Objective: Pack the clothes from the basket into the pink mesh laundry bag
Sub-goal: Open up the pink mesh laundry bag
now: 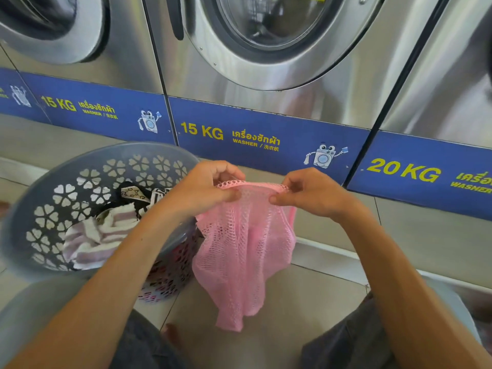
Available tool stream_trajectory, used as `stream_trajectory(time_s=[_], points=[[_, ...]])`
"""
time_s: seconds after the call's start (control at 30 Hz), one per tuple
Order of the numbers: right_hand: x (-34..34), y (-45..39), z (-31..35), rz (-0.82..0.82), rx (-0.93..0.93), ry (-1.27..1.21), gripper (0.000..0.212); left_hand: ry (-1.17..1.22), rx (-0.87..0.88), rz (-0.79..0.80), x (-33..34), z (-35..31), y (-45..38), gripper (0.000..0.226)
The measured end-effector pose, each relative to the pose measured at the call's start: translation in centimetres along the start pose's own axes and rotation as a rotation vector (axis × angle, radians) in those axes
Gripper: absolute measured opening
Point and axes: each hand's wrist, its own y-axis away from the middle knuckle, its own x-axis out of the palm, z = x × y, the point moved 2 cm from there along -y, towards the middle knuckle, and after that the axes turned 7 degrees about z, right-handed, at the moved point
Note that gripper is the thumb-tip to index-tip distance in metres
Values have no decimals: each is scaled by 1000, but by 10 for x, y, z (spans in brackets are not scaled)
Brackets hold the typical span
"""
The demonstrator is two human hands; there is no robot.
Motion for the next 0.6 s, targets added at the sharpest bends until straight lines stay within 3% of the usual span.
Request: stream_trajectory(time_s=[0.13,0.27,0.5,0.6], points=[[-5,9,3,129,-15,-102,26,-109,-115,159,1,6,0,46],[-7,13,3,159,-13,-124,17,-206,-171,281,7,11,2,62],[-4,12,1,238,14,-102,12,-398,-224,229,5,13,3,62],[-3,12,0,276,16,-112,15,-486,-194,224,5,15,2,38]])
